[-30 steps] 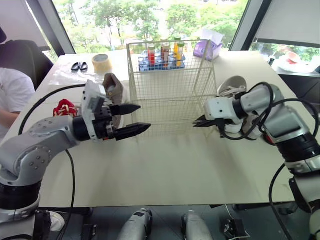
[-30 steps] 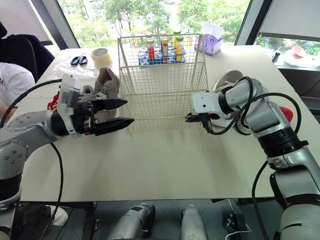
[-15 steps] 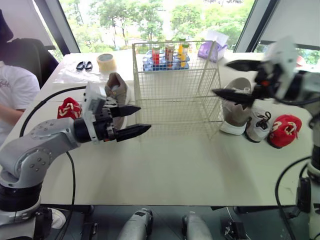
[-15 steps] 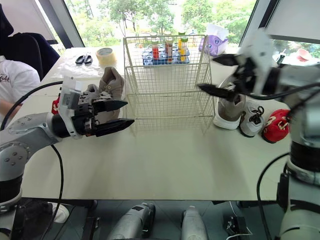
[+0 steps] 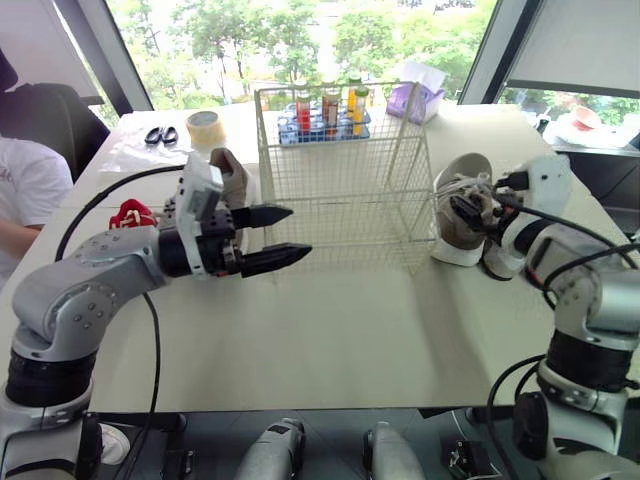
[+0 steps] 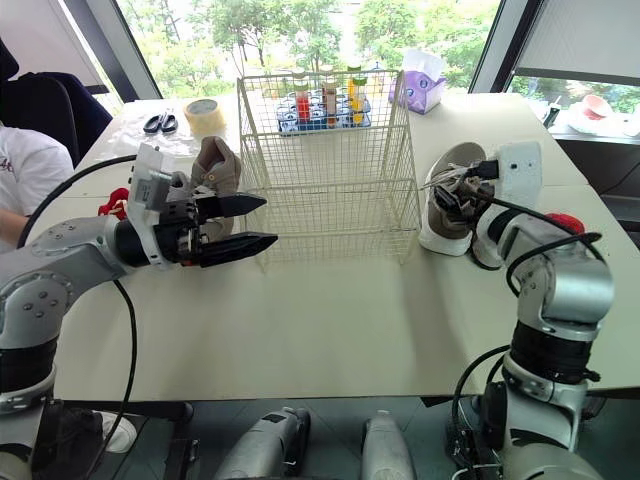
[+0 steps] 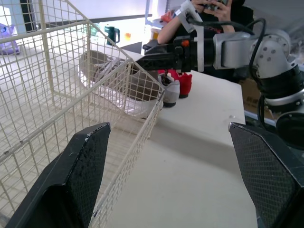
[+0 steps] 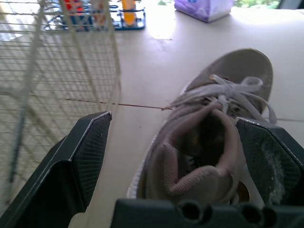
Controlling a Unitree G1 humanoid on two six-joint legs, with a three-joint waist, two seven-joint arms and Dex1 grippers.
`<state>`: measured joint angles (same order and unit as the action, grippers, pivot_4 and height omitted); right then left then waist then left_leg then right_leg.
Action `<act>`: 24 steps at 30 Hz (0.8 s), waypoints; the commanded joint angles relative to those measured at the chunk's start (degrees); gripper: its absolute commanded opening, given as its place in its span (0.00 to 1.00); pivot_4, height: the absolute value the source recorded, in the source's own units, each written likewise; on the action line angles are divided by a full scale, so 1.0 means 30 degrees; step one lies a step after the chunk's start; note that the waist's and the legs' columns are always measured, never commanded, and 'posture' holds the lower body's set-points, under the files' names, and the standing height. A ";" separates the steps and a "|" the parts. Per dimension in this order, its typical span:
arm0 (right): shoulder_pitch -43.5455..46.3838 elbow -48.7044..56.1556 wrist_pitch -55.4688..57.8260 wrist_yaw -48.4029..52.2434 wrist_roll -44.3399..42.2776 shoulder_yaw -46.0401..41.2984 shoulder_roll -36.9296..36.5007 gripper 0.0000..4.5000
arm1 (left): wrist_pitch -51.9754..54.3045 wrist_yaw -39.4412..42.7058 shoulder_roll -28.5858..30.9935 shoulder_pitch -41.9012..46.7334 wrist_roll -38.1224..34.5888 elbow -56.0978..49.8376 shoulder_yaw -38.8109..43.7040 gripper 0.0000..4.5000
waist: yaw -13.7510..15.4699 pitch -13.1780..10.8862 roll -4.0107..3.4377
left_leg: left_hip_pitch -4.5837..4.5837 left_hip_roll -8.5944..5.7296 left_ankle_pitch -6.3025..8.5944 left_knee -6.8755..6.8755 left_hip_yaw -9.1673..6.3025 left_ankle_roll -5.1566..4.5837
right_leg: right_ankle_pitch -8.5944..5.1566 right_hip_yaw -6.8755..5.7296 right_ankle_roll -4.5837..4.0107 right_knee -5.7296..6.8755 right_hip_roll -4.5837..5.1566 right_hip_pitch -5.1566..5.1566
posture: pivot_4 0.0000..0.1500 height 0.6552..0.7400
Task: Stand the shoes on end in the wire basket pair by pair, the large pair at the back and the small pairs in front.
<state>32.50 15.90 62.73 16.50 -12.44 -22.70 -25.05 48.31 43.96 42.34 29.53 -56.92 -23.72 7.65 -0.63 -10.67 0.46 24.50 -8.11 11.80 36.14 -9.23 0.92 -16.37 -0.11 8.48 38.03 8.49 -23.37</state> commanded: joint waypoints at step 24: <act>0.0063 -0.2535 -0.2172 -0.3799 -0.0499 0.0350 0.2768 0.16 | -0.0088 -0.0598 0.0127 0.0218 -0.0051 -0.0717 0.0482 0.92 | -0.0170 0.0000 -0.0001 | -0.0042 0.0043 0.0029 -0.0007 -0.0001 -0.0053 | 0.0002 0.0038 -0.0003 0.0006 -0.0083 0.0023 | 1.00 1.00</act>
<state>33.21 6.68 54.94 5.63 -12.66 -21.80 -17.79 48.48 42.15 42.37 29.53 -56.93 -24.76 7.68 -1.14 -10.67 0.46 24.38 -7.97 11.89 36.11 -9.23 0.75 -16.37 0.01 8.46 38.05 8.23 -23.31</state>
